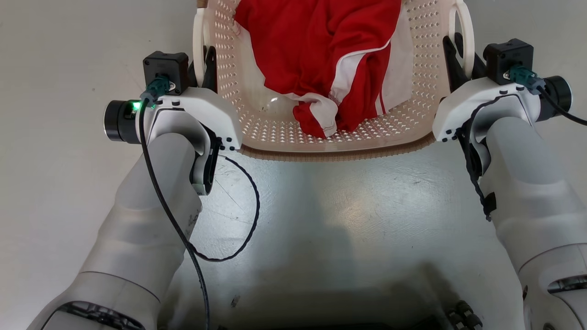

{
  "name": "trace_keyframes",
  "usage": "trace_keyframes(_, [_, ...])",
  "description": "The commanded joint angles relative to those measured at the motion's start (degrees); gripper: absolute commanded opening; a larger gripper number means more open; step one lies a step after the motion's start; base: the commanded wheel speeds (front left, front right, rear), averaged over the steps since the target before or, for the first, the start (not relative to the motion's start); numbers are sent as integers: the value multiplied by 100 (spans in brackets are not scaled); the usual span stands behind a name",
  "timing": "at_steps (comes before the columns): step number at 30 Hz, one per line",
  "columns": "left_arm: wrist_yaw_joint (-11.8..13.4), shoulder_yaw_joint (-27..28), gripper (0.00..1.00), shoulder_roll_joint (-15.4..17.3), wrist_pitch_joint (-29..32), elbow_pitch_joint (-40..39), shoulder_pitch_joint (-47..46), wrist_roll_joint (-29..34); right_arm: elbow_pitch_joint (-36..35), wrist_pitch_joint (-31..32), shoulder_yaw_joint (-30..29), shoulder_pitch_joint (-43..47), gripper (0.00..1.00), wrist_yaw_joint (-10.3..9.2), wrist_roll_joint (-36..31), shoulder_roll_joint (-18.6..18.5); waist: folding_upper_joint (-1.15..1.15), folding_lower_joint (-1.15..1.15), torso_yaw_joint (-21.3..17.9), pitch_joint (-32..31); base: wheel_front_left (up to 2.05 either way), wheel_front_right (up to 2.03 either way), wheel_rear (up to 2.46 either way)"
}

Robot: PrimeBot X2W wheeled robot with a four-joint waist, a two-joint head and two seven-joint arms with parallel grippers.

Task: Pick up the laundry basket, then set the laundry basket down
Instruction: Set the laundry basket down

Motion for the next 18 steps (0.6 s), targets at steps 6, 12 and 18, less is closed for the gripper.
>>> trace_keyframes(6, [-138,313,0,32,-42,-9,11,294,-172,-70,-120,234,0,43,-344,152,0,0,6,52,0,0,0])
trace_keyframes(12, [-200,404,0,-3,-42,95,-5,435,-179,-70,-181,249,0,43,-388,156,0,0,15,70,0,0,0])
trace_keyframes(18, [-253,487,0,-29,-42,161,-41,558,-149,-70,-240,261,0,43,-411,157,0,0,18,74,0,0,0])
